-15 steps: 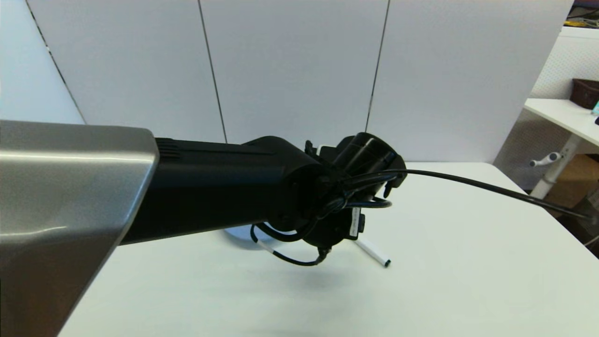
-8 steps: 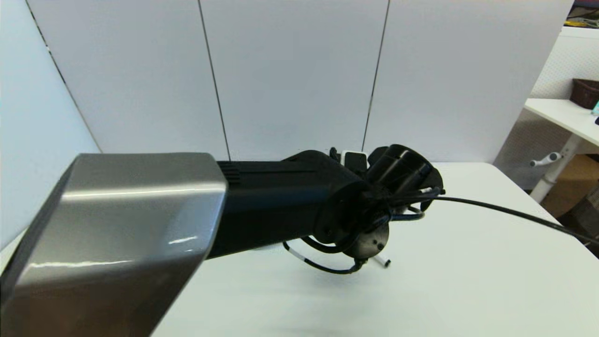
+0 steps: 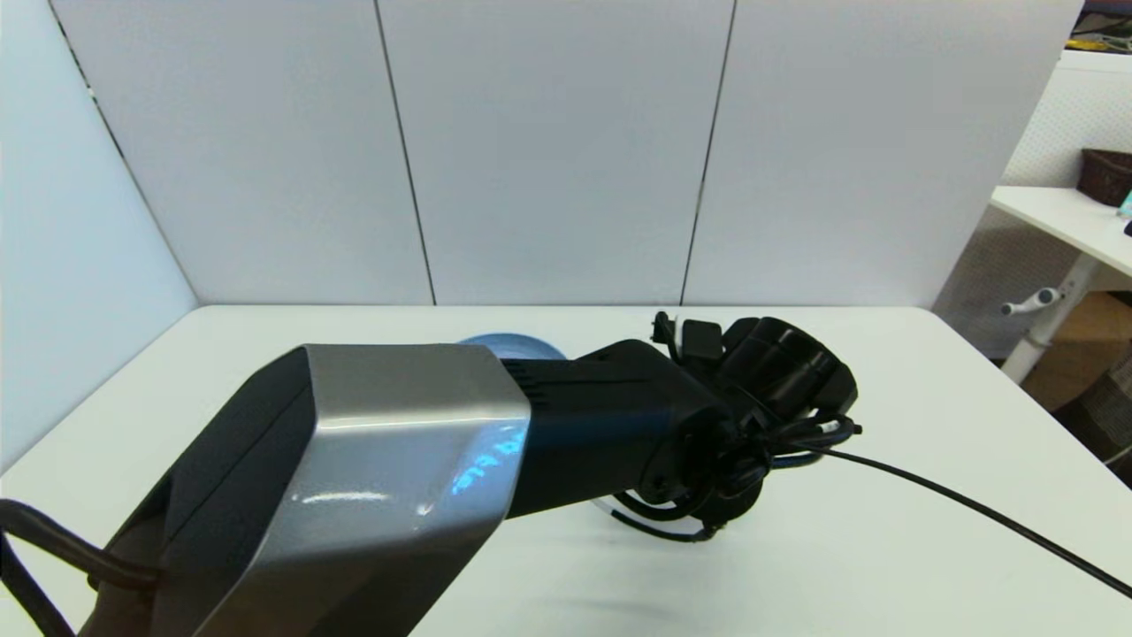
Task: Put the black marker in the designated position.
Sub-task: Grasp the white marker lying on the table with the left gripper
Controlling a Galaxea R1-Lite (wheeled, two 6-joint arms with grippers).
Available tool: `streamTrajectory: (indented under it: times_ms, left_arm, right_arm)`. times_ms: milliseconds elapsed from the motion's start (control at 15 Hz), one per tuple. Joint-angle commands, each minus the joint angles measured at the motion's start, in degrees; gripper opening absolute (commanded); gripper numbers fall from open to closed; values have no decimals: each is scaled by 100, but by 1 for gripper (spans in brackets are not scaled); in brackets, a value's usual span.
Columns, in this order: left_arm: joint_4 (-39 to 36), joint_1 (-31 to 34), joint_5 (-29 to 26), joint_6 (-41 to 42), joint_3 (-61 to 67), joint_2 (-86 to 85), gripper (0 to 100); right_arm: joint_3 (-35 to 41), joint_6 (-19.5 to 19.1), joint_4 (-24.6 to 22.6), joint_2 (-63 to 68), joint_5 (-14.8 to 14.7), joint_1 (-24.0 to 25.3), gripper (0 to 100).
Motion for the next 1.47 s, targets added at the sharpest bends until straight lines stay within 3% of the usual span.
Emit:
streamTrajectory:
  times_ms: [67, 1467]
  left_arm:
    - [15, 10, 226, -81, 9, 101, 100]
    - [-2, 1, 428, -1021, 9, 356, 100]
  right_arm:
    - [0, -3, 4, 7, 7, 0, 100]
    - [0, -3, -5, 7, 7, 0, 100]
